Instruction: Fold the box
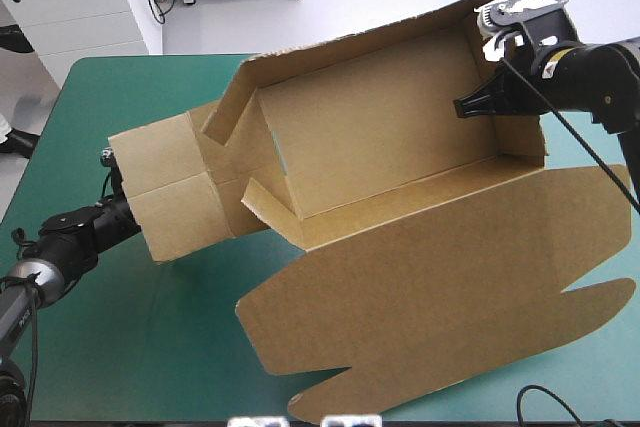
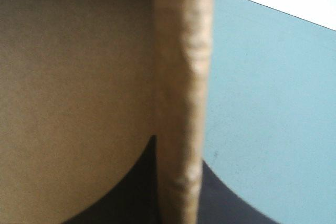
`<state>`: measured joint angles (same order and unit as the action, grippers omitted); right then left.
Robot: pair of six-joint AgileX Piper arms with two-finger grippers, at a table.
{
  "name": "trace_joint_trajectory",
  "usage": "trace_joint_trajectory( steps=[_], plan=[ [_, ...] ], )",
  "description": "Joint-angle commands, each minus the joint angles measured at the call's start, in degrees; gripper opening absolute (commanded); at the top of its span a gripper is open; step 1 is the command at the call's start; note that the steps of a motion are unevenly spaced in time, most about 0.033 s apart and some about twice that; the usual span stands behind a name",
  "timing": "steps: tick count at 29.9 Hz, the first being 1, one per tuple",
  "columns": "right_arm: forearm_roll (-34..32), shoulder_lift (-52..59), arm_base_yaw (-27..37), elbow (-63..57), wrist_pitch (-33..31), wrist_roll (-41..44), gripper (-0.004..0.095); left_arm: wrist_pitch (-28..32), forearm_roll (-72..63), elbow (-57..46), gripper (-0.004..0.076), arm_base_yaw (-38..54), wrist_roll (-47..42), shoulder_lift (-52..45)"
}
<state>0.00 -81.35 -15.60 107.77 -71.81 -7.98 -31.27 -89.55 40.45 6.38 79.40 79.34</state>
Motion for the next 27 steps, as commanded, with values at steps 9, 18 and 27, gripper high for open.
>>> trace_joint_trajectory(
  steps=[9,18,27],
  plan=[
    [0.0,-2.5,0.0,2.2,0.3,2.5,-0.0019,-28.6,-10.7,3.6,-0.0008,0.1,5.2,-0.9],
    [-1.2,-9.2,0.0,2.2,0.3,4.6,-0.0019,-32.7,-10.7,3.7,-0.0008,0.1,5.1,-1.1],
    [-1.1,-10.4,0.0,2.2,0.3,4.7,-0.0019,-29.9,-10.6,7.2,-0.0008,0.1,2.9,-1.1]
  ],
)
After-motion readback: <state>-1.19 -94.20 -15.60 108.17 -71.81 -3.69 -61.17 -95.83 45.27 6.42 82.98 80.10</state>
